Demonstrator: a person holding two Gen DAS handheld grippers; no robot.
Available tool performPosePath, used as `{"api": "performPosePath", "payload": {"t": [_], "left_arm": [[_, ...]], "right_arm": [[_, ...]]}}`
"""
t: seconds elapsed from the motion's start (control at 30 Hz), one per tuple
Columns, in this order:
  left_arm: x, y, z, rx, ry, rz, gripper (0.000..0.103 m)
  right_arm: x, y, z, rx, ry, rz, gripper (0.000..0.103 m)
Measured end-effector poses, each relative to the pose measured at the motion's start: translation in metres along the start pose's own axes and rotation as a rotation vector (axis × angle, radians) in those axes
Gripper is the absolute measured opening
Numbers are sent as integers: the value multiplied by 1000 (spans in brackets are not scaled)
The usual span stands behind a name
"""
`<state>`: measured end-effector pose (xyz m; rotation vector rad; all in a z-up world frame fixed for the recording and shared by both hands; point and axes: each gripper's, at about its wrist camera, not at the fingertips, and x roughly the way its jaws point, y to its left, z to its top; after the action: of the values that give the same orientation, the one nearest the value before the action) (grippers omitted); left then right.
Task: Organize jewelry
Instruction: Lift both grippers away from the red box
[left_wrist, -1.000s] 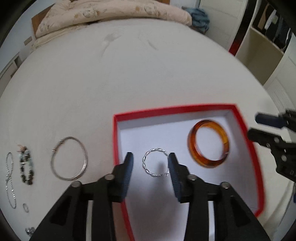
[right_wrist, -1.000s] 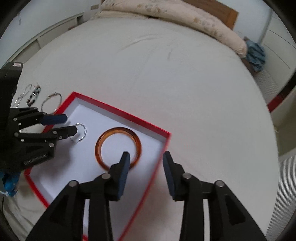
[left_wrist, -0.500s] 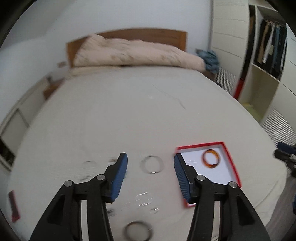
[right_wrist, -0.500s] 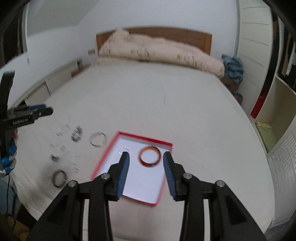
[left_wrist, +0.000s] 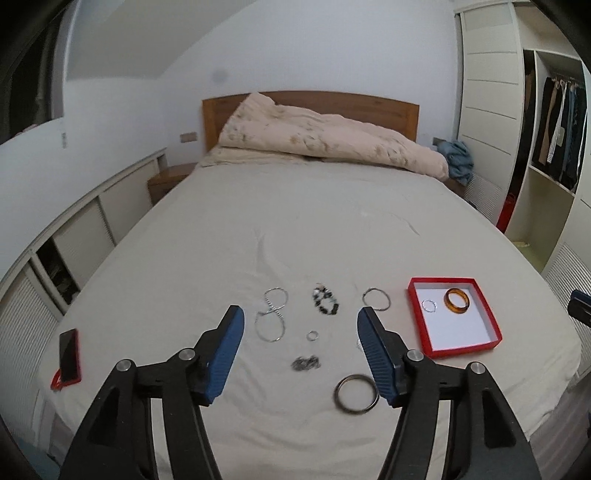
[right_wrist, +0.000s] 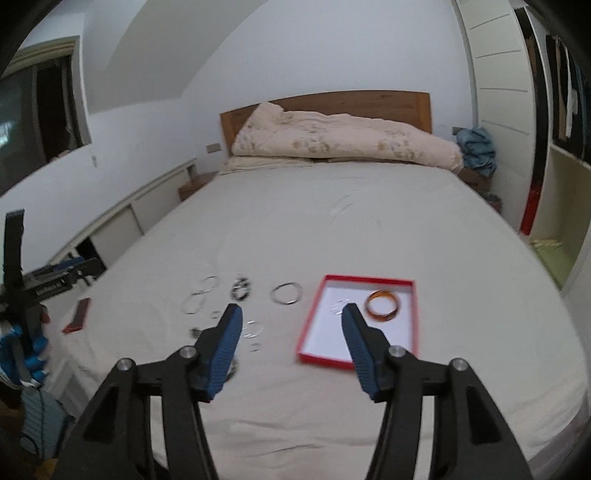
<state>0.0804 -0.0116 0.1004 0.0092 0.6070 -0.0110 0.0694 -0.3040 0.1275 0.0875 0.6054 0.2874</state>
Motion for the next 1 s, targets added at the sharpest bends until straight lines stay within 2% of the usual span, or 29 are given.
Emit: {"api": "performPosePath", "payload": {"t": [0.13,0.3,0.53,0.77,0.9,1.0], "left_arm": [[-14,8,-22,-25,-12,2,63],[-19,14,-42,-48,14,11,61],[-6,17,-57,-82,49,40,61],[42,8,-86,-67,147,11,60],[79,4,-105,-69,243,-40,47],[106,0,-115,-74,307,-78,45]], "right_arm": [[-5,20,-16,-21,14,24,55],[-13,39,-25,-50,4,48,55],[1,56,-37,-47,-2,104,55],[57,57,-69,-8,91,125,54],[97,52,-83,-2,173,134,43],[122,47,-89,7,222,143,42]]}}
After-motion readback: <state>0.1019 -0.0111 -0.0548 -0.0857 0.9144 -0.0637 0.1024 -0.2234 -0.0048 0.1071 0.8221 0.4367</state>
